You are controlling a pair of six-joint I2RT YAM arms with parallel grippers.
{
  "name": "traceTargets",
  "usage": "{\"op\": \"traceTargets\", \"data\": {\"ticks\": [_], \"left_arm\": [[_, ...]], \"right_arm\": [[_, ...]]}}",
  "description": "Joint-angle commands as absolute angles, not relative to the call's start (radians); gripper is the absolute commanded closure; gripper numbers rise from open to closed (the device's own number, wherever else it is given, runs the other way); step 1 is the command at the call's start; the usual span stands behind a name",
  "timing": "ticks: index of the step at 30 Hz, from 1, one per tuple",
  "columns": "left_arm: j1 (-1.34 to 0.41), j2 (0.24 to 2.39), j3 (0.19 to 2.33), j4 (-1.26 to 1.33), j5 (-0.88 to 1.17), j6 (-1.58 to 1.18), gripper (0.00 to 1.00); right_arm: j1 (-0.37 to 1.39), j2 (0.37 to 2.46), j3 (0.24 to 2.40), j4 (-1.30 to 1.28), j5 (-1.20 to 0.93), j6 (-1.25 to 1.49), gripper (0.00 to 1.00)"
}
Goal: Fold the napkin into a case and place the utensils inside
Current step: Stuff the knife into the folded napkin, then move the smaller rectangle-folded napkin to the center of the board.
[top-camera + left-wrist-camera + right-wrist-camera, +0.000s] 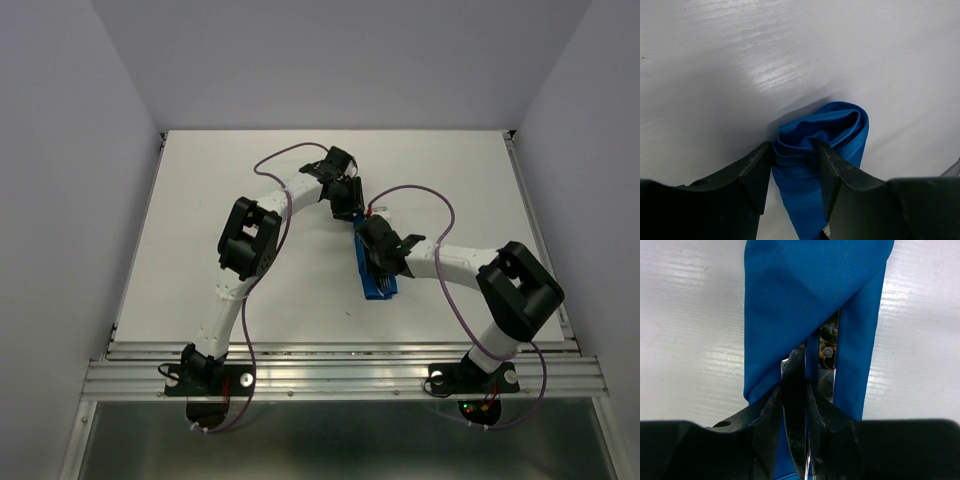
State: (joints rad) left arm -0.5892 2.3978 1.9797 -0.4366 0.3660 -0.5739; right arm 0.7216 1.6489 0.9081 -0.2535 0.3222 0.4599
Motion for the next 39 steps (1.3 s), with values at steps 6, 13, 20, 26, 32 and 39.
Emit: {"op": "traceTargets", "data": {"ticks": [6,13,20,26,32,39], "left_arm": [[-0.609,2.378,1.947,-0.528,0.362,-0.552,0.48],[-0.611,2.368,1.942,-0.528,0.356,-0.552,0.48],[-0.611,2.370,1.925,-0.526,0.354,-0.549,0.48],[-0.611,2.330,1.868,-0.523,0.330,-0.535,0.49],[-0.609,2.296,1.815,-0.522,0.293,-0.531,0.50],[-0.600,2.241,1.760,-0.515,0.262,-0.537,0.50]], "right_arm": [[0.726,1.585,0.930,-0.225,0.305,0.462,0.59],[0.726,1.476,0.864,-0.271,0.288,0.529,0.60],[0.726,1.338,0.759,-0.330,0.365,0.696,0.73],[0.726,1.301,0.718,-0.472,0.400,0.836,0.89],[0.726,1.258,0.657,-0.499,0.322,0.899,0.99],[0.726,1.334,0.601,-0.404,0.244,0.884,0.99]]}}
